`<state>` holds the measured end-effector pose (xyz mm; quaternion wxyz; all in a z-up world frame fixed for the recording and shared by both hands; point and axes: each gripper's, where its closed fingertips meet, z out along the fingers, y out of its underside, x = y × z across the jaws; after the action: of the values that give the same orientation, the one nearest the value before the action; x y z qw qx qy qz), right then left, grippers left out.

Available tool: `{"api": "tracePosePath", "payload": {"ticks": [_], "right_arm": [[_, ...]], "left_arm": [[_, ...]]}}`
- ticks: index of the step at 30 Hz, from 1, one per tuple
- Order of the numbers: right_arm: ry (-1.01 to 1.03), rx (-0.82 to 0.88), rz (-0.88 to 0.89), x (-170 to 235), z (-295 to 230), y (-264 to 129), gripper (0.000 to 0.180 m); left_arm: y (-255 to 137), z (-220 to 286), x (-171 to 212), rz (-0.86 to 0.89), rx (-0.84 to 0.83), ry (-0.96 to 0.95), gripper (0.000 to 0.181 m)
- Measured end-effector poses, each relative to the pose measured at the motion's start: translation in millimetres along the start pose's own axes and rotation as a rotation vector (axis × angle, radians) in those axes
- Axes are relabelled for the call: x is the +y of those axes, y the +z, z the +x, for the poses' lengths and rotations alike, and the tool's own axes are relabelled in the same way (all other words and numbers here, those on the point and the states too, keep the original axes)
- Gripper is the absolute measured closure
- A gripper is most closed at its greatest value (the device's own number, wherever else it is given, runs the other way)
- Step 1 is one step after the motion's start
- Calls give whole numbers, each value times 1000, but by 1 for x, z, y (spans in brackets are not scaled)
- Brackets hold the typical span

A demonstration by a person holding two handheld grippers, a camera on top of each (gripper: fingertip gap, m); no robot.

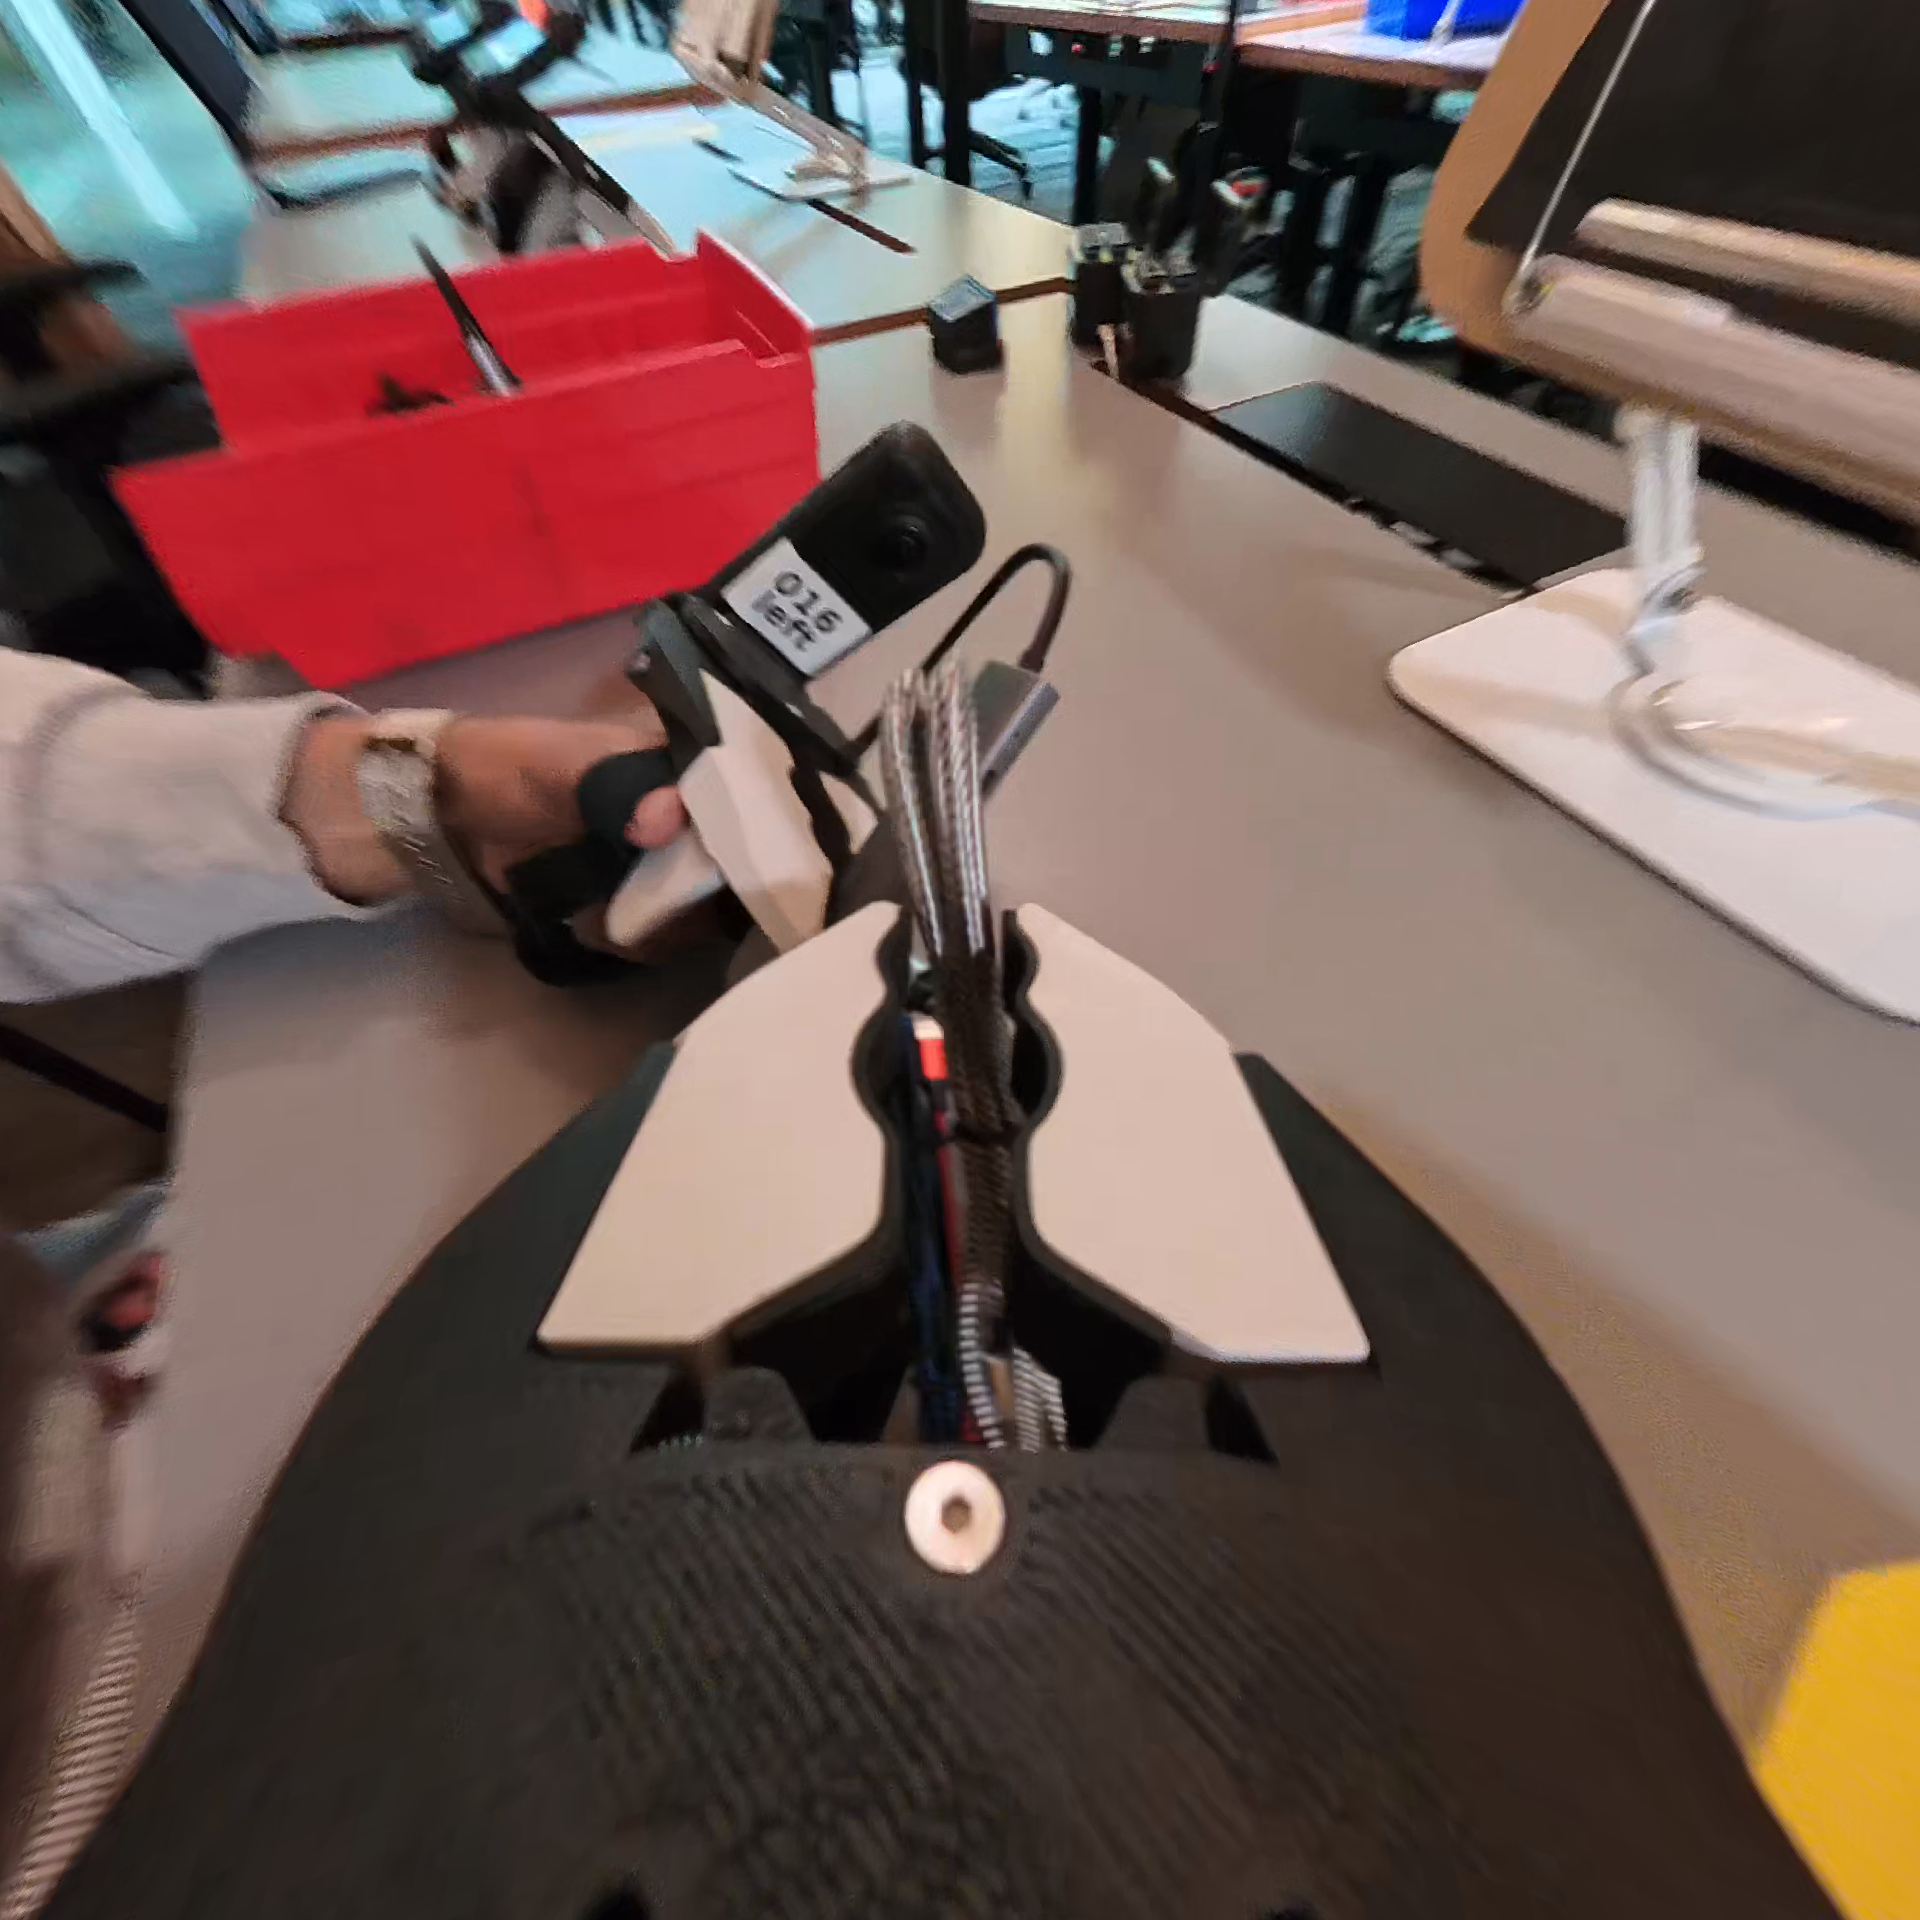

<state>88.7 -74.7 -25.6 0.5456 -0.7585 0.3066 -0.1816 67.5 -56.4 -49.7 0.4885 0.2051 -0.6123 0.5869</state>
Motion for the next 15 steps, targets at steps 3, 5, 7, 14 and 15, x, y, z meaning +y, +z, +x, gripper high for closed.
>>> {"api": "tracePosePath", "payload": {"ticks": [3, 5, 7, 14, 15], "right_arm": [[178, -134, 59, -7, -4, -5, 149], [236, -142, 74, -8, 3, -9, 148], [228, -125, 51, -4, 8, -12, 146], [201, -209, -109, 21, -12, 2, 128], [193, -217, -113, 23, -16, 4, 130]], "left_arm": [[-1, 1, -2, 13, 7, 1, 169], [-1, 2, -1, 8, 11, 10, 169], [-1, 2, -1, 12, 9, 8, 170], [-4, 9, -3, 20, 71, -1, 169], [-4, 9, -3, 23, 76, -4, 169]]}}
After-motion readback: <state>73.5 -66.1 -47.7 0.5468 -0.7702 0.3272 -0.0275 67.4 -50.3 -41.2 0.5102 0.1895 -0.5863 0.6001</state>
